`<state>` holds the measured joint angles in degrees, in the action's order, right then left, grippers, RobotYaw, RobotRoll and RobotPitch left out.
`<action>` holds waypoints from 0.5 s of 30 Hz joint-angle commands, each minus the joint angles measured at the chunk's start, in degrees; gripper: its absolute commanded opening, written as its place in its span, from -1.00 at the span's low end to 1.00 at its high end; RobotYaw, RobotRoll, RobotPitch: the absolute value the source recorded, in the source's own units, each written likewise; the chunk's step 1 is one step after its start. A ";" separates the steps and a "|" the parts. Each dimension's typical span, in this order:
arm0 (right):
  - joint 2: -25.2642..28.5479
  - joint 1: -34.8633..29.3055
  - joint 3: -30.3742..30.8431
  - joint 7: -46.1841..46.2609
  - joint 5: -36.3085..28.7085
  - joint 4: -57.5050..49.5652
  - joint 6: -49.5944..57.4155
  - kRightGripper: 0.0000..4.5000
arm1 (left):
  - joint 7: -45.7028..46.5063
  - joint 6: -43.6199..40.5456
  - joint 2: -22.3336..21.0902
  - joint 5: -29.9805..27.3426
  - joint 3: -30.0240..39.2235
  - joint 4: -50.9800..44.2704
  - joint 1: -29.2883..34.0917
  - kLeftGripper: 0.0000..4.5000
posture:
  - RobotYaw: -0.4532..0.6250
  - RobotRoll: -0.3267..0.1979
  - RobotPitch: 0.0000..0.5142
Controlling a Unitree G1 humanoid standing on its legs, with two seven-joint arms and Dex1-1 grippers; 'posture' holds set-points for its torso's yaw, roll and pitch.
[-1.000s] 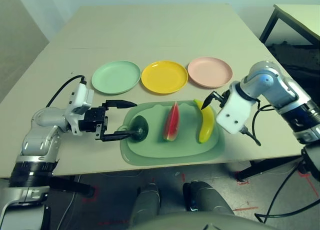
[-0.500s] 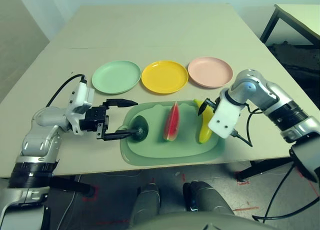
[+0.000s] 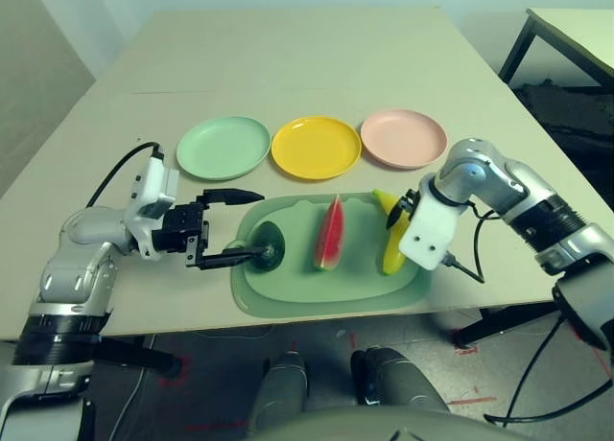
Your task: Place the fruits into color-matched plates.
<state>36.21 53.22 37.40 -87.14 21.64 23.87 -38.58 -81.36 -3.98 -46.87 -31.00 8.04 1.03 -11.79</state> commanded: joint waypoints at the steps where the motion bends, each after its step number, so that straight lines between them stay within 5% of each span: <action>1: 0.05 -0.52 0.78 0.11 0.04 0.36 0.13 -0.25 | 0.04 0.25 -0.09 0.65 -0.16 0.07 -0.25 1.00 | -0.15 0.25 -0.67; 15: -3.73 6.83 -0.62 3.69 -0.50 7.19 -1.40 -0.25 | 4.04 -2.94 -0.05 -0.53 1.61 1.22 -0.84 1.00 | -0.13 0.25 -0.67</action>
<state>33.09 58.73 37.33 -84.31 21.09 29.52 -39.29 -77.75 -6.23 -46.83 -31.59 8.98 2.39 -12.70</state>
